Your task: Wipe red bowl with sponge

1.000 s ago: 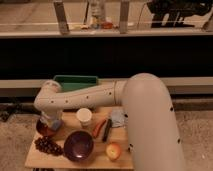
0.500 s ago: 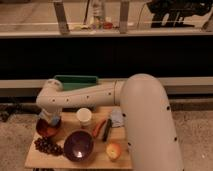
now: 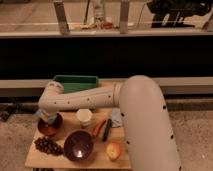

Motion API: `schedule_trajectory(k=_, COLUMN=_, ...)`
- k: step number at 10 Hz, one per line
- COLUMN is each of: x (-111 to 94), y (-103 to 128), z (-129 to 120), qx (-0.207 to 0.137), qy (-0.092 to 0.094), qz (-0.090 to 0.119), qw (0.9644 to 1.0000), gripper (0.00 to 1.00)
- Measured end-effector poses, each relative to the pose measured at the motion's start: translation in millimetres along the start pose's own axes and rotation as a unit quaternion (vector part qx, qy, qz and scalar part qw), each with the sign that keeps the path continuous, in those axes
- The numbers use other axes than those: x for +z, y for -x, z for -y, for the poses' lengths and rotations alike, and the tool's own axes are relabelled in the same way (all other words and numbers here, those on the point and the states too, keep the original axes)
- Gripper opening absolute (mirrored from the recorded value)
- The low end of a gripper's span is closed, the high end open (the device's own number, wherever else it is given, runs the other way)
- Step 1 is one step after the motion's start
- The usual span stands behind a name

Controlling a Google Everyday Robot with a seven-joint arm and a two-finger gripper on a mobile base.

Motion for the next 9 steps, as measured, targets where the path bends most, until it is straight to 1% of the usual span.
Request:
schedule_trajectory(k=3, x=5, y=-5, z=25, qx=-0.017, qy=-0.023, qz=-0.007, qw=0.9996, gripper=0.0)
schedule_trajectory(k=5, x=3, y=-3, z=45, qx=-0.031, qy=-0.027, qz=0.003, qw=0.9991, gripper=0.0)
schedule_trajectory(k=6, x=0, y=-2, z=58, qx=-0.04, qy=-0.022, qz=0.014, qw=0.9989, gripper=0.0)
schedule_trajectory(k=7, x=-4, y=-2, z=63, qx=-0.042, qy=-0.014, qz=0.026, qw=0.9987, gripper=0.0)
schedule_trajectory(k=8, x=-7, y=0, z=64, qx=-0.041, qy=-0.002, qz=0.034, qw=0.9986, gripper=0.0)
schedule_trajectory(k=9, x=-14, y=4, z=64, qx=-0.034, qy=0.016, qz=0.043, qw=0.9984, gripper=0.0)
